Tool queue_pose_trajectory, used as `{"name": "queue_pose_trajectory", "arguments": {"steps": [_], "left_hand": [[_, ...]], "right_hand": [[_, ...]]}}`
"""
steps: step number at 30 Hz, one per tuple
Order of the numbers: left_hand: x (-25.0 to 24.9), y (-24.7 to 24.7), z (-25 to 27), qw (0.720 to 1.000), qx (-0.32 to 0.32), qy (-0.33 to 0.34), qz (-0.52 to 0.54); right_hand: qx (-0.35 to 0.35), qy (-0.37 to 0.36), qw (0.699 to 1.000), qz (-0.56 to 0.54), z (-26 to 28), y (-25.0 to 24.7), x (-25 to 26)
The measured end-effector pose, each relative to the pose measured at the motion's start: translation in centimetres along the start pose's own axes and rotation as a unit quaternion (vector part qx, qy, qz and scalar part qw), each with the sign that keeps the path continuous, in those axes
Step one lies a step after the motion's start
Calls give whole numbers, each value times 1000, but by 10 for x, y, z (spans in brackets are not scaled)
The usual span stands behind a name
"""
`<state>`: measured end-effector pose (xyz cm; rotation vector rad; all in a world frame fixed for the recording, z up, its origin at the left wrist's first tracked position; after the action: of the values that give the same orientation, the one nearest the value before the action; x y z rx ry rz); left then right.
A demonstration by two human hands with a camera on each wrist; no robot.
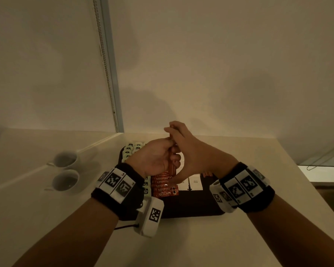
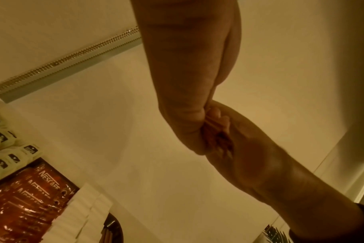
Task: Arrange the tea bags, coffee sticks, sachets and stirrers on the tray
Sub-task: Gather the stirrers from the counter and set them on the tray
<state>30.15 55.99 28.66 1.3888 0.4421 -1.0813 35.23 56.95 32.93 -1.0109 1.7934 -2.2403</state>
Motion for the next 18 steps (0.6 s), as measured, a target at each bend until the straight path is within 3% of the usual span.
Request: {"name": "queue_pose_trajectory", "arguments": {"steps": [5, 12, 15, 18], "left_hand": [[-1, 7, -2, 1000, 13, 15, 9], [6, 9, -4, 999, 26, 8, 23], [3, 10, -10, 998, 14, 24, 52], [2, 13, -19, 998, 26, 38, 52]], "right_hand": [[-49, -29, 998, -7, 2, -11, 0], [-64, -51, 997, -6, 1, -16, -5], [-15, 29, 981, -194, -3, -22, -20], [1, 150, 901, -408, -6, -20, -38]]}}
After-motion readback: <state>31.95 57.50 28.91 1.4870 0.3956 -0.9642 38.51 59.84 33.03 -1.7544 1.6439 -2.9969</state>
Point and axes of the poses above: each hand's wrist, its own z-axis away from the middle knuckle, its own y-axis out of the palm, x = y × z, the point moved 8 cm from there along -z, towards the middle knuckle, and after that the axes turned 14 degrees about y, right-handed, at the moved point
